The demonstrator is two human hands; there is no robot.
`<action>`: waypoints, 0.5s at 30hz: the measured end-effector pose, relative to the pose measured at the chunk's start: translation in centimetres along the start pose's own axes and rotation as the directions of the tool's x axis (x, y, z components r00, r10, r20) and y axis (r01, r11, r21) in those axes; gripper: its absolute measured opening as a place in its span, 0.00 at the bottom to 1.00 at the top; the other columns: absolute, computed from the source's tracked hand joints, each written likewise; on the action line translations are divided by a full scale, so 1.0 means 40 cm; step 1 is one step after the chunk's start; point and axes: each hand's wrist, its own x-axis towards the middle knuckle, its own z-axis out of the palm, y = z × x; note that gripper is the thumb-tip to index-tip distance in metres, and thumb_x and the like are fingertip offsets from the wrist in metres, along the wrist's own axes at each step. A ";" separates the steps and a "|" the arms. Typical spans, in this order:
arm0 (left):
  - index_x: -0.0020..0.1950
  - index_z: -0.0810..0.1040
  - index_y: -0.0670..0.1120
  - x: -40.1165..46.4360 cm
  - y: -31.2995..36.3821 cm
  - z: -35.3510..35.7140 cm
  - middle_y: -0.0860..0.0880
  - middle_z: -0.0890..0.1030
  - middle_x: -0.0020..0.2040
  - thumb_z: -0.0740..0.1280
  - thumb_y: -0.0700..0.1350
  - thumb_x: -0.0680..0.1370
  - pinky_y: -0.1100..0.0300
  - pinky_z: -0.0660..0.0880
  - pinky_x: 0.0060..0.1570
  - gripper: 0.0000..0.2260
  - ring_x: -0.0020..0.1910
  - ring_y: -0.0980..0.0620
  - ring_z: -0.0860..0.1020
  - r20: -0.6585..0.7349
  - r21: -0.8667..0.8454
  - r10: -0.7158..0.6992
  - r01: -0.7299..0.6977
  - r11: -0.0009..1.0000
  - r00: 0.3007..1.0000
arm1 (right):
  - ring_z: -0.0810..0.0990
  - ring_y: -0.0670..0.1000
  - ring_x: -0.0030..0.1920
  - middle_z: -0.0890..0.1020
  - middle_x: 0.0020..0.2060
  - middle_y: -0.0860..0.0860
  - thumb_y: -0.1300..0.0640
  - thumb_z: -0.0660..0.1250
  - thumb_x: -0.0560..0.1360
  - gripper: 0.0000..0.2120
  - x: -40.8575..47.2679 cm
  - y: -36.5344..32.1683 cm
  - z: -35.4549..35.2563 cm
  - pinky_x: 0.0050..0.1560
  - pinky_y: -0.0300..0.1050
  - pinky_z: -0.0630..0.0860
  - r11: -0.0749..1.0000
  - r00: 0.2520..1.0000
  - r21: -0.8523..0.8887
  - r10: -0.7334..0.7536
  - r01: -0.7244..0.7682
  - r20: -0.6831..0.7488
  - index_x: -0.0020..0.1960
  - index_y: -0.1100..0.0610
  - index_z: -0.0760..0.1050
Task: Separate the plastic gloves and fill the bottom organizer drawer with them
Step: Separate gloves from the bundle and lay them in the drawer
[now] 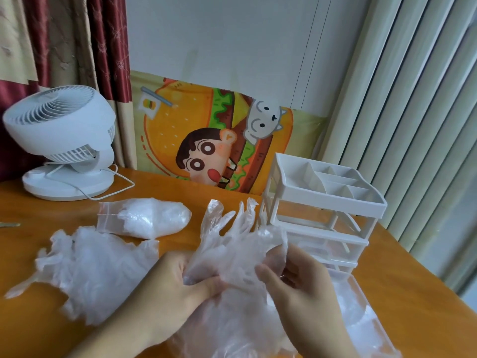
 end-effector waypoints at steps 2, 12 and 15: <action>0.54 0.87 0.55 -0.001 0.003 0.001 0.57 0.88 0.48 0.77 0.54 0.72 0.55 0.80 0.56 0.11 0.51 0.58 0.86 0.003 0.005 -0.002 0.002 1.000 1.000 | 0.79 0.49 0.32 0.82 0.31 0.55 0.66 0.73 0.77 0.12 0.004 -0.002 -0.014 0.36 0.38 0.73 0.998 0.998 0.069 0.008 -0.003 -0.064 0.36 0.56 0.80; 0.52 0.86 0.63 -0.003 0.014 -0.003 0.58 0.88 0.49 0.76 0.56 0.71 0.55 0.80 0.58 0.10 0.53 0.58 0.85 0.049 0.021 0.020 -0.021 1.000 0.999 | 0.79 0.54 0.35 0.80 0.34 0.57 0.69 0.76 0.75 0.10 0.013 0.008 -0.018 0.40 0.45 0.78 0.956 0.998 0.290 0.052 -0.036 -0.046 0.41 0.64 0.76; 0.54 0.87 0.58 -0.003 0.017 -0.004 0.56 0.88 0.51 0.77 0.56 0.71 0.52 0.79 0.61 0.12 0.54 0.56 0.85 0.064 -0.013 0.016 -0.015 1.000 0.998 | 0.78 0.56 0.31 0.79 0.32 0.58 0.70 0.75 0.74 0.11 0.017 0.009 -0.027 0.37 0.48 0.77 0.949 0.988 0.314 0.069 -0.022 -0.137 0.37 0.61 0.77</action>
